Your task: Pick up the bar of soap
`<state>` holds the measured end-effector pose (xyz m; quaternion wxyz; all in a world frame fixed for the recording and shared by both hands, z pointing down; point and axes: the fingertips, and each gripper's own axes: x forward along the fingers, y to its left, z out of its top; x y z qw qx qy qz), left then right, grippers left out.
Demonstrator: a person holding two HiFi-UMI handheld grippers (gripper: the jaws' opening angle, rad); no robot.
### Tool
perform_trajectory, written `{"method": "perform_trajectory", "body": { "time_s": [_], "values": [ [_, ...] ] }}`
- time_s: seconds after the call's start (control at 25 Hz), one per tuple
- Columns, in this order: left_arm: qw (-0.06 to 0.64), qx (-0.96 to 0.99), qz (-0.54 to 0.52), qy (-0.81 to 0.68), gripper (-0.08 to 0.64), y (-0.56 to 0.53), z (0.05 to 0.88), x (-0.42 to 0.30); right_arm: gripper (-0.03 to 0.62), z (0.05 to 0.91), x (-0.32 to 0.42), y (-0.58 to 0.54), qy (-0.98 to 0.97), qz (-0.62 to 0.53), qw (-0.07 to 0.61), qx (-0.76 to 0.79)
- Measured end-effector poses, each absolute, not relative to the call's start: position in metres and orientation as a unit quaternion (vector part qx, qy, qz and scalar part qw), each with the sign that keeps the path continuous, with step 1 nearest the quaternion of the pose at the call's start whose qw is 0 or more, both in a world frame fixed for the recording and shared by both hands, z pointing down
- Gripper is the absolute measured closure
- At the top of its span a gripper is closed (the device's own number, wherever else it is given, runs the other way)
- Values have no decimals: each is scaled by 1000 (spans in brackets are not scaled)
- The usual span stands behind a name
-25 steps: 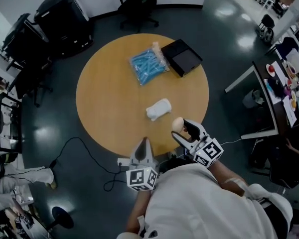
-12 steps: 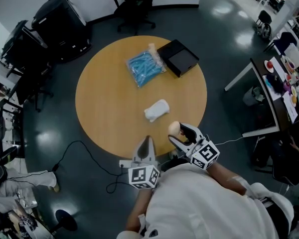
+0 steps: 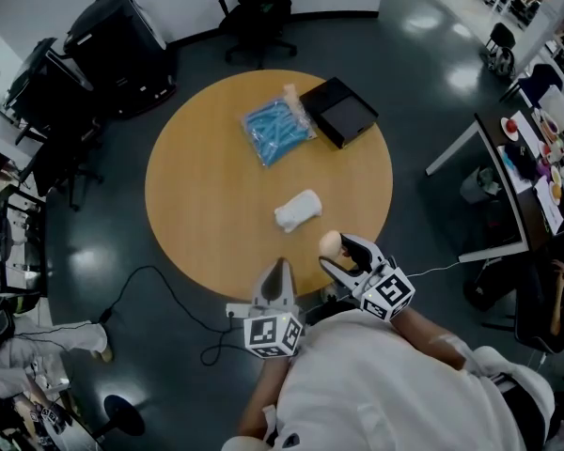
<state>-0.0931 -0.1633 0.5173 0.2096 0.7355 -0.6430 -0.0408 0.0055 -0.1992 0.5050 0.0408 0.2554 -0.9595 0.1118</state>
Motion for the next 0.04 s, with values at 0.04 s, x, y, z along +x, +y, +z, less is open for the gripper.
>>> {"method": "perform_trajectory", "body": {
  "time_s": [0.04],
  "values": [
    [210,735,-41,-643,555,-163,518,-94,331,505,5,-199,-960,111,41,255]
  ]
}}
